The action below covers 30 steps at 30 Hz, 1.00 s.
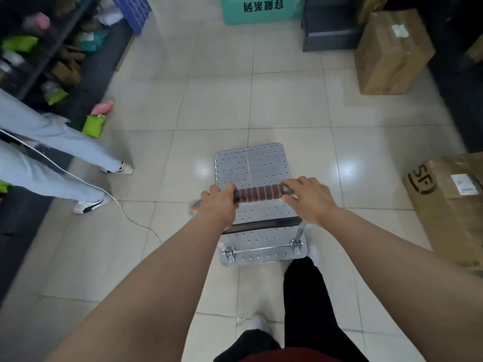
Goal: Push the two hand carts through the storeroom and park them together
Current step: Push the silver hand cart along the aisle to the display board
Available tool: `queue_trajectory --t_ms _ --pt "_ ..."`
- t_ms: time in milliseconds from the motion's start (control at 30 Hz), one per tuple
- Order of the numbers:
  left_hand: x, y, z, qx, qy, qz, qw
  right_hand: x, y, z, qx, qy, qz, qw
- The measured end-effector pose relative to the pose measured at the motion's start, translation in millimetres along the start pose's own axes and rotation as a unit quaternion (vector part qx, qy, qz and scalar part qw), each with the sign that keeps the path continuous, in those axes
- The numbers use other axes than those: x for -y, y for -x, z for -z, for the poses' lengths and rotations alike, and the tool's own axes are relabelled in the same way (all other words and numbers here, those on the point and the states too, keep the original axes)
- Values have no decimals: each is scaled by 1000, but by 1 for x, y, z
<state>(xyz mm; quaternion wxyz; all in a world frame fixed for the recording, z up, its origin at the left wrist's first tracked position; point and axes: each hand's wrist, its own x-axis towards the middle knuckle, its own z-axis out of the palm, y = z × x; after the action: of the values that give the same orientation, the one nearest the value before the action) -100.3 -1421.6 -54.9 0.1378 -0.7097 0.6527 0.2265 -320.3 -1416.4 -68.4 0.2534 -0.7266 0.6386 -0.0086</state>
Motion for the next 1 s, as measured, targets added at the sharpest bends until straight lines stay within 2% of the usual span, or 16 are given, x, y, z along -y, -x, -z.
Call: queue_trajectory --t_ms 433,700,1000 --pt "-51 -136 74 -8 42 64 997 -46 -170 80 36 -21 74 996" --pt "-82 -219 115 -11 89 54 994 -65 -266 123 37 -14 58 998" --pt "-59 -342 185 0 83 20 996 -34 -395 160 34 -13 12 999"
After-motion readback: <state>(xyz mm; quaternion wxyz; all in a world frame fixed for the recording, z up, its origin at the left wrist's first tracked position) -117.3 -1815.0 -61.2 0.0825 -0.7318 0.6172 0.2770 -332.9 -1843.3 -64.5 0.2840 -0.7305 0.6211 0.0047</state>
